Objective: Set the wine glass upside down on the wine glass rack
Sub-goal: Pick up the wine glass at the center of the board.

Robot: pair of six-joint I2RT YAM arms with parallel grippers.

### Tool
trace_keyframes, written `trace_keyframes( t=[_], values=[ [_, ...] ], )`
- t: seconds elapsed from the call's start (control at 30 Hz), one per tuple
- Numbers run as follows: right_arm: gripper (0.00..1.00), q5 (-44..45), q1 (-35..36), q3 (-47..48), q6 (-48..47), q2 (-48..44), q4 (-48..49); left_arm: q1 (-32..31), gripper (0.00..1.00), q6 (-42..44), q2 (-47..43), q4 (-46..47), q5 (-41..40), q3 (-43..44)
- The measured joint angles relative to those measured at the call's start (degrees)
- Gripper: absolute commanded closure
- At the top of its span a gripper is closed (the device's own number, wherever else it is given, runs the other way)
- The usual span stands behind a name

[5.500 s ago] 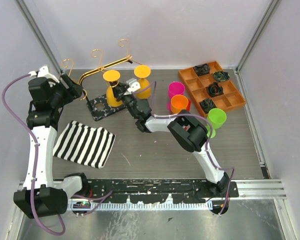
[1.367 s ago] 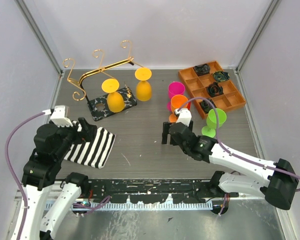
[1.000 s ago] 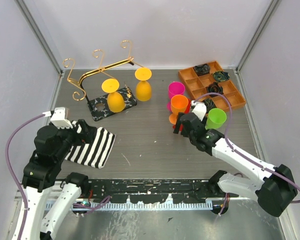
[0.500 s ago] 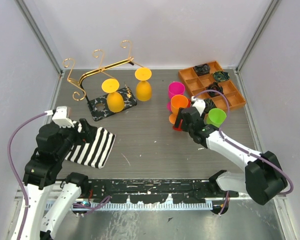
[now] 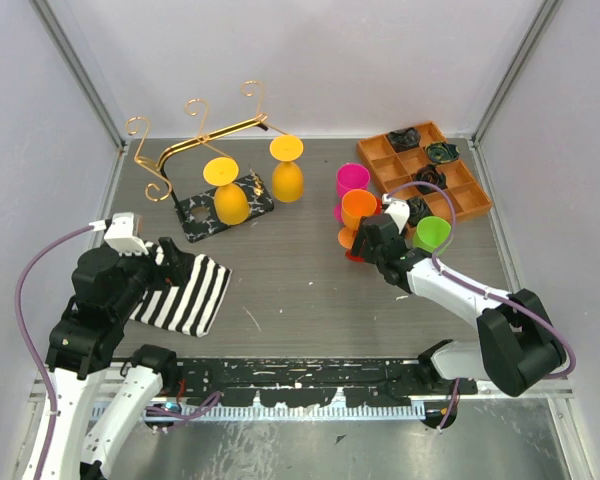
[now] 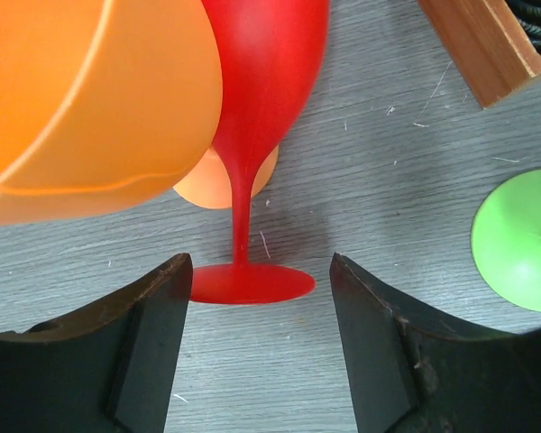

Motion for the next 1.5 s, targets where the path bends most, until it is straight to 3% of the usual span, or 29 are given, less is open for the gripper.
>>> trace_keyframes(
  t=[0.3, 1.5],
  values=[
    [0.48, -0.15, -0.09, -0.09, 0.81, -0.31, -0.98, 0.00, 0.01, 0.00, 0.00, -0.02, 0.00, 0.00],
    [0.58, -10.49, -0.15, -9.16, 7.08, -22.71, -17.31, 0.00, 0.01, 0.00, 0.00, -0.02, 0.48, 0.00]
  ],
)
